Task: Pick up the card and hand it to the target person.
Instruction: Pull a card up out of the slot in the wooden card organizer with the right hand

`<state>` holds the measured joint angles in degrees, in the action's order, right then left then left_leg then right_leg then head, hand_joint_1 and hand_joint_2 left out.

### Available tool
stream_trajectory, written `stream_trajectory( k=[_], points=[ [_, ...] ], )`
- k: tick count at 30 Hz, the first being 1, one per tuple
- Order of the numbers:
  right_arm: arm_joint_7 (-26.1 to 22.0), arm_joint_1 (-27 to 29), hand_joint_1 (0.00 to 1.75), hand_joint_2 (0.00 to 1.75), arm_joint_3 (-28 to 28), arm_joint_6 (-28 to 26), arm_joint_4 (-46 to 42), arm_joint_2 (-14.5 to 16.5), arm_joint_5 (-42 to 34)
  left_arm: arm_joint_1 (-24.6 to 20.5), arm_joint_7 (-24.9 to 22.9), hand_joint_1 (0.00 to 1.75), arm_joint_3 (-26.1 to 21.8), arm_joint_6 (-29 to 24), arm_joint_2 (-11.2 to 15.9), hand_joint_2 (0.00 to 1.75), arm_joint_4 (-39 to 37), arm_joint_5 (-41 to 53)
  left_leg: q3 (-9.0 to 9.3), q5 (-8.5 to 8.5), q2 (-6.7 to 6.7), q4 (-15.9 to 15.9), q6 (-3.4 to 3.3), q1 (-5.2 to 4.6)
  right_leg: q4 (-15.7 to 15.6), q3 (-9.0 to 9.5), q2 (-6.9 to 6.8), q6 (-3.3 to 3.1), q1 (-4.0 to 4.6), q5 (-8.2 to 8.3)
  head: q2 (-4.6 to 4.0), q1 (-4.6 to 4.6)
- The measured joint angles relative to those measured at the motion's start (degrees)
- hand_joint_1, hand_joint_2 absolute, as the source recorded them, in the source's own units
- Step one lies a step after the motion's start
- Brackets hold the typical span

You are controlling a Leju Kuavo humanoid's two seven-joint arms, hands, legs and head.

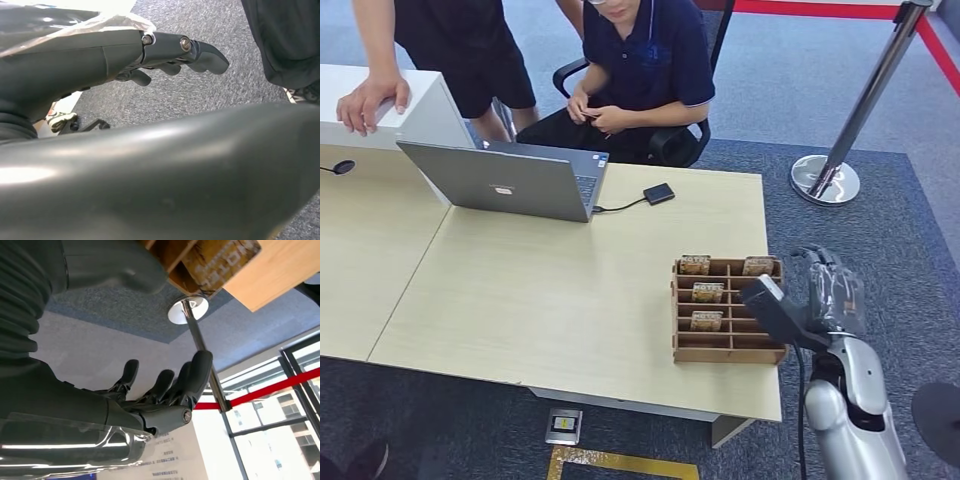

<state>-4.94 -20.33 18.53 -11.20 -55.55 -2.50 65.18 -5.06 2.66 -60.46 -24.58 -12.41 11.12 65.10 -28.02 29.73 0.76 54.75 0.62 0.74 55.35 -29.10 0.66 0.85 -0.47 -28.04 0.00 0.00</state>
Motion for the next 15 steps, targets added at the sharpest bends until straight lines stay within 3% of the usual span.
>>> stream_trajectory(
  k=[4, 15],
  points=[
    [-0.1, -2.6, 0.80, 1.75, 1.0, 0.2, 2.7, 0.7, -0.1, 0.0, -0.1, 0.00, 0.1, -0.2, -0.1, 0.00, 0.0, 0.1, 0.00, 0.00, -0.02, 0.0, 0.00, 0.00, 0.0, -0.02, 0.02, 0.00, 0.00, 0.00, 0.00, 0.00],
    [-0.6, -7.9, 0.80, 1.75, 3.3, -0.5, 10.2, 2.1, -1.0, 0.0, -0.9, 0.00, -0.1, -0.9, -0.2, 0.00, 0.0, 0.2, -0.01, 0.00, 0.00, 0.0, 0.00, 0.00, 0.0, 0.00, -0.01, -0.01, 0.00, 0.00, 0.00, 0.00]
  ],
)
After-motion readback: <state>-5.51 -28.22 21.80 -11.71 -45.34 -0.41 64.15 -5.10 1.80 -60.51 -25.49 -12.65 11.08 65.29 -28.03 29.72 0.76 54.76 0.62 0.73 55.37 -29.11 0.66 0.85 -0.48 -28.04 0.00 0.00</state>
